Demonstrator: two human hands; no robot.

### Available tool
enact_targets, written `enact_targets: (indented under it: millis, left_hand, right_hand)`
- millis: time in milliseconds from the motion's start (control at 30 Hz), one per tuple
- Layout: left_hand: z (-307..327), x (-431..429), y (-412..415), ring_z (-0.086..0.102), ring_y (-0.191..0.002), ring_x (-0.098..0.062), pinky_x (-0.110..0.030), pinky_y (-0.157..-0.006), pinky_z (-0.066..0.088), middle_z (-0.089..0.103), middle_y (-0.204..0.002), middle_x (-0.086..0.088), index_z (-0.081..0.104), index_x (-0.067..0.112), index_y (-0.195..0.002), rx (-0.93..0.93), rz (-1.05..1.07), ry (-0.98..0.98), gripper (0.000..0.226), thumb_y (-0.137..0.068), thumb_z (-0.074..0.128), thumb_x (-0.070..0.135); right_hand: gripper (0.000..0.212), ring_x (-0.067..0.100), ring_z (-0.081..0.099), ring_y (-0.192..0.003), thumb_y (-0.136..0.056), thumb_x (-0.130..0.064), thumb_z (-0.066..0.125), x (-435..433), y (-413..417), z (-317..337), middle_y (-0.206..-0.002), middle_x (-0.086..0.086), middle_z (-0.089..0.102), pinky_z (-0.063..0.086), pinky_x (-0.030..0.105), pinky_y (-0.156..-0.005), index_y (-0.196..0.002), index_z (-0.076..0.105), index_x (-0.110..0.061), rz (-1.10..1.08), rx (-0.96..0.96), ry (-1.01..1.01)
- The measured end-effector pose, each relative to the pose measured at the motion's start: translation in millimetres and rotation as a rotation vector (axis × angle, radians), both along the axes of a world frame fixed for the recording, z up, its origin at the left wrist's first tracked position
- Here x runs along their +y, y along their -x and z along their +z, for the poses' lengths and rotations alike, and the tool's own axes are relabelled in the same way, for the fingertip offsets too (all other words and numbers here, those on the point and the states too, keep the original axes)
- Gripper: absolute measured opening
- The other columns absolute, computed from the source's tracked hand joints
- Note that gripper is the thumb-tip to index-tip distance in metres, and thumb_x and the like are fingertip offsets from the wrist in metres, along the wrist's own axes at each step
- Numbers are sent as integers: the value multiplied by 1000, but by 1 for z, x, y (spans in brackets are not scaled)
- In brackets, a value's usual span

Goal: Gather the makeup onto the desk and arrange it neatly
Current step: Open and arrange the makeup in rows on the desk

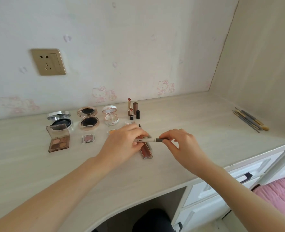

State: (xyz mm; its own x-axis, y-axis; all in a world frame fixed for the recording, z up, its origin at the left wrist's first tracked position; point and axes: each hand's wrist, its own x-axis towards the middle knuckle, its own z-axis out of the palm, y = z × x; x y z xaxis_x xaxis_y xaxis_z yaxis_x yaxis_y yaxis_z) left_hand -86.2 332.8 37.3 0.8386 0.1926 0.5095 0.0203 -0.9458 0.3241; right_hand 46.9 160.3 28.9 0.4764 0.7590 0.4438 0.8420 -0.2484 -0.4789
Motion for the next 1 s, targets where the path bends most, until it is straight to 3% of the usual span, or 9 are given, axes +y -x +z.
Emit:
enact_targets:
  millis: [167,400,533,600,667,800,900,1000]
  left_hand:
    - [-2,2,29,61,-76,-10,-32,-53,51,60,-86,14,69,27,-94,-54,38,-139,18,-79,76,30]
    - [-7,14,63,59,-69,-8,-23,-49,44,60,-86,13,67,26,-88,-44,87,-204,7,-83,72,25]
    - [-12,17,77,60,-69,-9,-30,-47,47,61,-80,13,63,26,-85,-24,144,-242,10,-85,66,35]
    - [-16,19,80,58,-64,-10,-29,-43,44,60,-73,12,61,26,-82,-14,165,-296,20,-89,54,43]
    - [-21,21,84,57,-61,-12,-27,-40,40,58,-68,10,61,25,-81,-9,182,-364,30,-90,41,45]
    - [-27,20,87,56,-60,-15,-27,-38,35,55,-68,8,59,21,-84,-9,187,-447,27,-93,38,36]
    - [-29,17,88,57,-57,-15,-27,-36,34,55,-70,7,56,20,-88,3,195,-418,25,-94,35,33]
    - [-31,17,92,57,-52,-15,-28,-35,32,56,-69,7,48,24,-90,27,181,-374,21,-96,33,37]
  right_hand:
    - [15,7,53,-87,-92,-18,59,21,29,6,-88,-15,65,42,16,-77,-100,69,-24,81,-8,24]
    - [20,7,47,-83,-95,-18,51,43,58,7,-78,-25,49,31,12,-75,-106,68,-21,164,-1,132]
    - [23,15,51,-83,-98,-21,48,55,70,-2,-88,-6,63,39,24,-77,-108,68,-22,247,-87,159]
    - [23,19,51,-84,-98,-22,48,59,75,-6,-89,-2,63,42,27,-77,-109,68,-20,259,-124,177]
    - [22,20,51,-86,-98,-22,49,62,79,-8,-90,0,63,41,26,-79,-108,68,-18,252,-166,171]
    - [17,22,55,-90,-96,-15,52,69,88,-17,-93,3,64,48,32,-82,-105,66,-12,240,-264,142]
    - [12,22,56,-82,-91,-8,59,74,91,-23,-86,2,63,51,34,-75,-100,67,-11,226,-335,96]
    - [16,19,53,-74,-82,1,65,74,90,-26,-79,0,61,46,27,-80,-91,67,-11,276,-426,73]
